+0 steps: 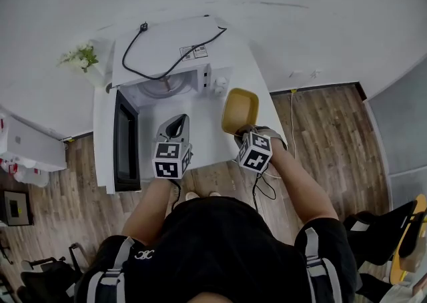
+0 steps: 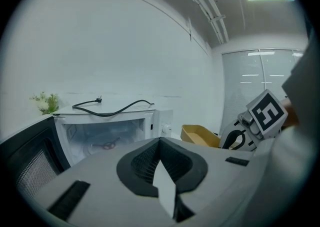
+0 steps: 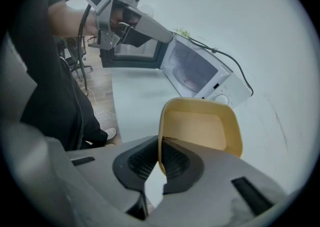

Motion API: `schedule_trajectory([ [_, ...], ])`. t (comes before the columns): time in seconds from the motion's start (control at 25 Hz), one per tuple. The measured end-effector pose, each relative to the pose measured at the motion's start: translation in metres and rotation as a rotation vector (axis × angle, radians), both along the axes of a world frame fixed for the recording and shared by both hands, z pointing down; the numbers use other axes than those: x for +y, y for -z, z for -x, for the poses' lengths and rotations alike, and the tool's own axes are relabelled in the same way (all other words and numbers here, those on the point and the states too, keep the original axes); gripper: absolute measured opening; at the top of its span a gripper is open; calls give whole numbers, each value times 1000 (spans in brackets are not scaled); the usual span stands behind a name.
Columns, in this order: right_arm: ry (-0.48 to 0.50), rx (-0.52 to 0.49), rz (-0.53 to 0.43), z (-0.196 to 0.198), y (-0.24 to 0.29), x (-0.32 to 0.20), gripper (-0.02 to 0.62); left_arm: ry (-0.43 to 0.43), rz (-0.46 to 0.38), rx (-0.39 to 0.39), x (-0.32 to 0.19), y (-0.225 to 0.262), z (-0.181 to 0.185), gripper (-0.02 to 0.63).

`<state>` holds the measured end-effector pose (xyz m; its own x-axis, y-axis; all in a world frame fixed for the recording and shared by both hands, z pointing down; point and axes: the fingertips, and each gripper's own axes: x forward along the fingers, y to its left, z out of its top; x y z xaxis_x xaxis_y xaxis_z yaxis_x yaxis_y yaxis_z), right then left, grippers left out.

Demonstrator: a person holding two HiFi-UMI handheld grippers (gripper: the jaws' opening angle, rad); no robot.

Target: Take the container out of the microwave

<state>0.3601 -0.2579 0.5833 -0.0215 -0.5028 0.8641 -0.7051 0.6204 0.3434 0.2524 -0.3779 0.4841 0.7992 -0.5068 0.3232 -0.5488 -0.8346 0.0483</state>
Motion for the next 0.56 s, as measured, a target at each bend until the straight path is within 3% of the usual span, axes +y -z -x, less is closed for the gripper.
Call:
schedule_trajectory([
  [0.56, -19, -14, 7, -1, -6, 18, 9, -31, 14, 12, 10, -1, -20, 14],
])
